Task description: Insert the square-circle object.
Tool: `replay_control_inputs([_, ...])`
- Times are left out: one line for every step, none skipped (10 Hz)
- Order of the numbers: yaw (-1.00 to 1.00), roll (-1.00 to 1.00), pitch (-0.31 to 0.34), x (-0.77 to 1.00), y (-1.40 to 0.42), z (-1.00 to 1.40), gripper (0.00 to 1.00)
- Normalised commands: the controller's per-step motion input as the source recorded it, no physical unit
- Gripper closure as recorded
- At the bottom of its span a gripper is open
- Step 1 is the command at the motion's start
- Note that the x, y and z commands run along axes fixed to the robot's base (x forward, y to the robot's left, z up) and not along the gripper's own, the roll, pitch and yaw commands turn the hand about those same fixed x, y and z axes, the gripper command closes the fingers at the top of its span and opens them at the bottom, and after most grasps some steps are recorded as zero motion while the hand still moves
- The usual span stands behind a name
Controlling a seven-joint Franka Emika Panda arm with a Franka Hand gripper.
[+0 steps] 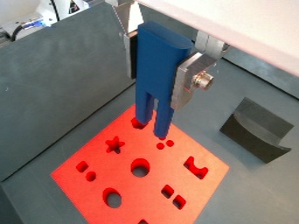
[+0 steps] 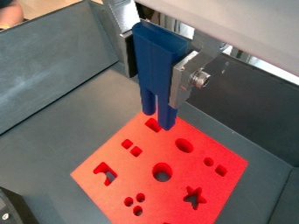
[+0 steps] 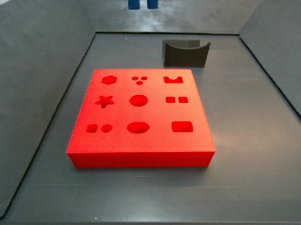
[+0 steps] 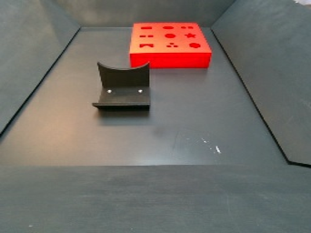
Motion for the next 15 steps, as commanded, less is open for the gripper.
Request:
replay_control_inputs([0.01,0.0,0.0,0.0,0.0,0.0,1.0])
replay_control_inputs([0.03,0.0,0.0,0.0,0.0,0.0,1.0])
replay_control_inputs([0.05,0.0,0.0,0.0,0.0,0.0,1.0])
replay_control_inputs([0.07,0.0,0.0,0.0,-0.01,0.0,1.0])
replay_control_inputs([0.07,0.01,0.0,0.0,-0.05,-0.01,1.0])
replay_control_inputs([0.1,0.04,0.0,0.0,-0.13,-0.07,1.0])
replay_control_inputs([0.17,0.11,-0.017,0.0,-0.31,-0.11,1.0])
replay_control_inputs([0.27,0.27,-0.041,0.0,-0.57,-0.03,1.0])
replay_control_inputs([0.25,0.39,-0.034,0.0,-0.51,0.0,1.0])
replay_control_inputs([0.24,0.5,-0.007,0.07,-0.39,0.0,1.0])
replay_control_inputs([0.29,0.5,0.0,0.12,-0.23,0.0,1.0])
replay_control_inputs([0.35,0.5,0.0,0.14,-0.1,0.0,1.0])
replay_control_inputs([0.34,0.5,0.0,0.07,-0.15,-0.01,1.0])
replay_control_inputs([0.28,0.5,-0.056,0.0,-0.33,-0.15,1.0])
replay_control_inputs([0.09,0.13,-0.069,-0.04,-0.37,-0.02,1.0])
